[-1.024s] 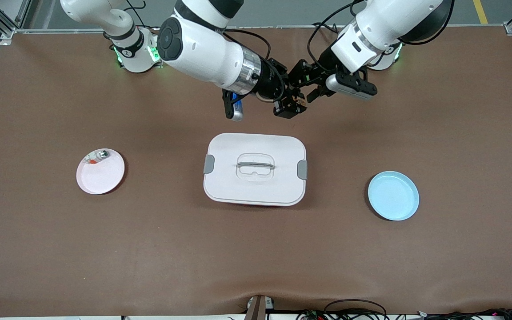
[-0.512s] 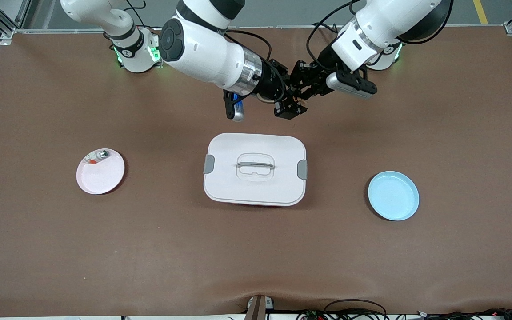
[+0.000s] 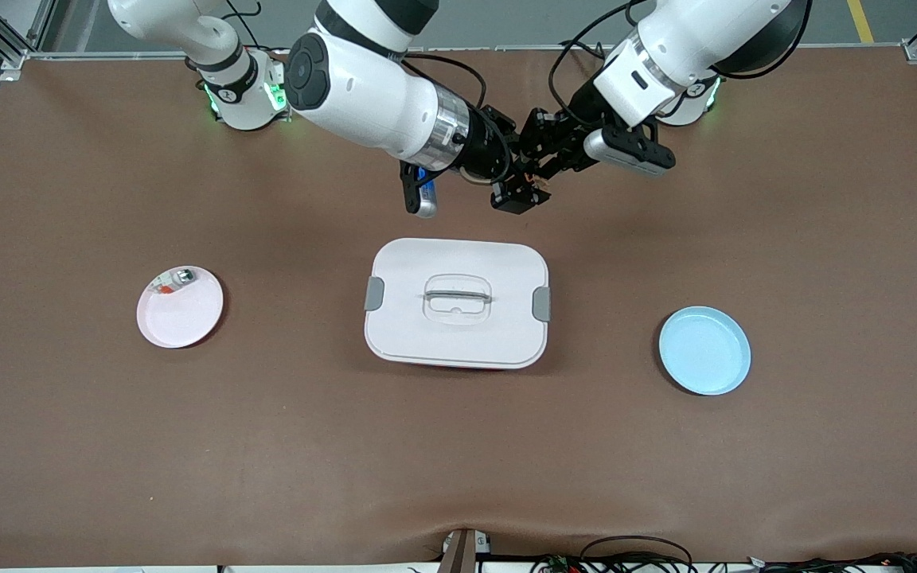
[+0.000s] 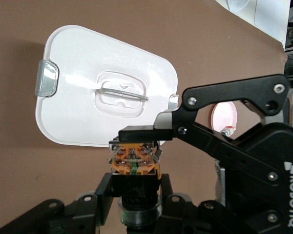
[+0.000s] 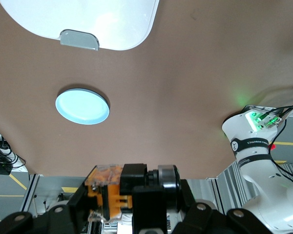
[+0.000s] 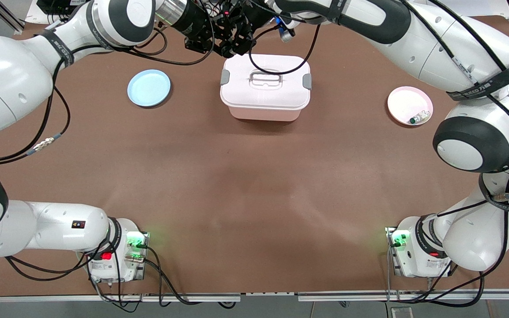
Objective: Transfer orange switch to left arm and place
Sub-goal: 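Open the right gripper and release the switch to the left gripper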
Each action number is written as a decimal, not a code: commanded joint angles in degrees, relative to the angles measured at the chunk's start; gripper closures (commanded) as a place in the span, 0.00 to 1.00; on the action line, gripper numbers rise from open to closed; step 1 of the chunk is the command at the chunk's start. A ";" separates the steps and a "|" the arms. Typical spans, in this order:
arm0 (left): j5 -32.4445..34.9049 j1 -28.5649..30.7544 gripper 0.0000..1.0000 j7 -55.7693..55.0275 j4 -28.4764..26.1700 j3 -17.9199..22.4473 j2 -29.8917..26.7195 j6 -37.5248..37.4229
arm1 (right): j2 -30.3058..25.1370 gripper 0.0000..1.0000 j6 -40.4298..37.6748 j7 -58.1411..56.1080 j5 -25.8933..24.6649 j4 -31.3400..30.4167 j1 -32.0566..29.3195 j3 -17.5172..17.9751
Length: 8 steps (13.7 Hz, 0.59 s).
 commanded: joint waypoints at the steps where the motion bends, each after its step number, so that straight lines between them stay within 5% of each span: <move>1: 0.19 0.41 1.00 0.83 -0.28 -0.38 -0.19 0.10 | 0.51 0.00 -0.61 0.95 1.09 1.77 0.33 -0.46; 8: 4.30 1.02 1.00 1.27 -0.36 -0.29 0.42 -0.25 | 0.16 0.00 -1.04 0.77 1.01 1.77 -0.72 -0.63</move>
